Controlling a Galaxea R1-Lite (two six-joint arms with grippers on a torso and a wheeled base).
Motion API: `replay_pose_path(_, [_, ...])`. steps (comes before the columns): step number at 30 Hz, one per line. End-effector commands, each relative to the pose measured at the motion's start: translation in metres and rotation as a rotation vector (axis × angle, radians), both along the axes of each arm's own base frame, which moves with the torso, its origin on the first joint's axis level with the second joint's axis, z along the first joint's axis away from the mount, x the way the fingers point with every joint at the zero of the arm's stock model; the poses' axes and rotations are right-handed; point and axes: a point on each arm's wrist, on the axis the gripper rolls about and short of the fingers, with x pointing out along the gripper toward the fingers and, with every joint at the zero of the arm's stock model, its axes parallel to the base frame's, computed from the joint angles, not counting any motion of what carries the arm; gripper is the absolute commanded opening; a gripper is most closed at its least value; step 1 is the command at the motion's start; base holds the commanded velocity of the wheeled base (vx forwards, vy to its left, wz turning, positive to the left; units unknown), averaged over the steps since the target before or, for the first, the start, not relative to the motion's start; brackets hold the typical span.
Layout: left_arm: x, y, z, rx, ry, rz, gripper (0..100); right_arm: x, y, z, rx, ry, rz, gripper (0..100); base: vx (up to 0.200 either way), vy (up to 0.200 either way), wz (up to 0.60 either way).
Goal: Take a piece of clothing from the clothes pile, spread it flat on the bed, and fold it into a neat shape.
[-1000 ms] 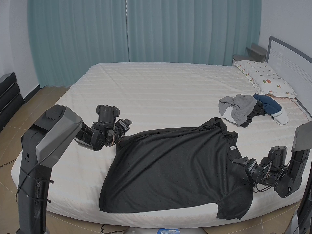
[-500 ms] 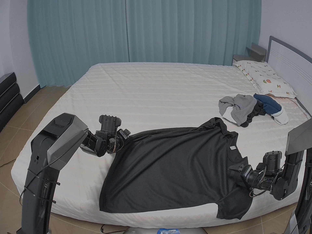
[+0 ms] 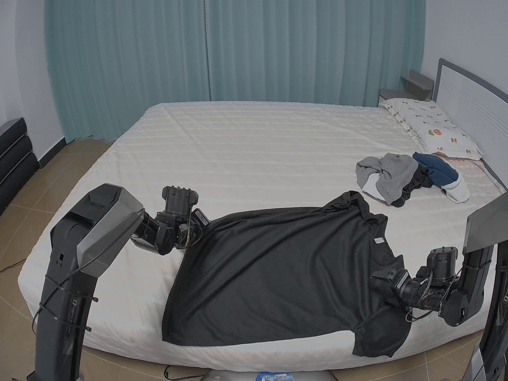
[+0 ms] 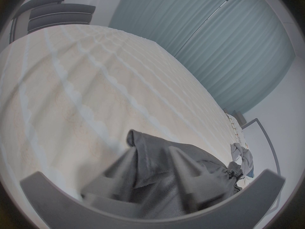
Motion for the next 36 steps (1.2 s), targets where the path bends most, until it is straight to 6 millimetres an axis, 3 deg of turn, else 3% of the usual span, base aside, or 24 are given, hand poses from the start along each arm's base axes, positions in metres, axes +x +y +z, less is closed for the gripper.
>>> replay_pose_path(1, [0.003, 0.004, 0.003, 0.003, -0.014, 0.008, 0, 0.0, 0.0, 0.0, 0.0, 0.001, 0.001, 100, 0.0, 0.0, 0.0])
replay_pose_path(15, [0.032, 0.035, -0.005, 0.042, -0.077, 0.115, 0, 0.001, 0.0, 0.0, 0.0, -0.001, 0.001, 100, 0.0, 0.0, 0.0])
replay_pose_path(26, [0.034, 0.037, -0.005, 0.035, -0.082, 0.116, 0, 0.001, 0.0, 0.0, 0.001, -0.001, 0.002, 100, 0.0, 0.0, 0.0])
replay_pose_path(27, [0.034, 0.037, -0.004, 0.033, -0.082, 0.117, 100, 0.001, 0.0, 0.0, 0.001, -0.001, 0.002, 100, 0.0, 0.0, 0.0])
replay_pose_path(32, [0.034, 0.038, 0.003, 0.024, -0.097, 0.133, 100, 0.0, 0.0, 0.0, 0.001, 0.001, 0.0, 100, 0.0, 0.0, 0.0])
replay_pose_path(36, [0.033, 0.045, 0.03, -0.076, -0.135, 0.199, 100, 0.0, 0.0, 0.0, 0.001, 0.001, 0.002, 100, 0.0, 0.0, 0.0])
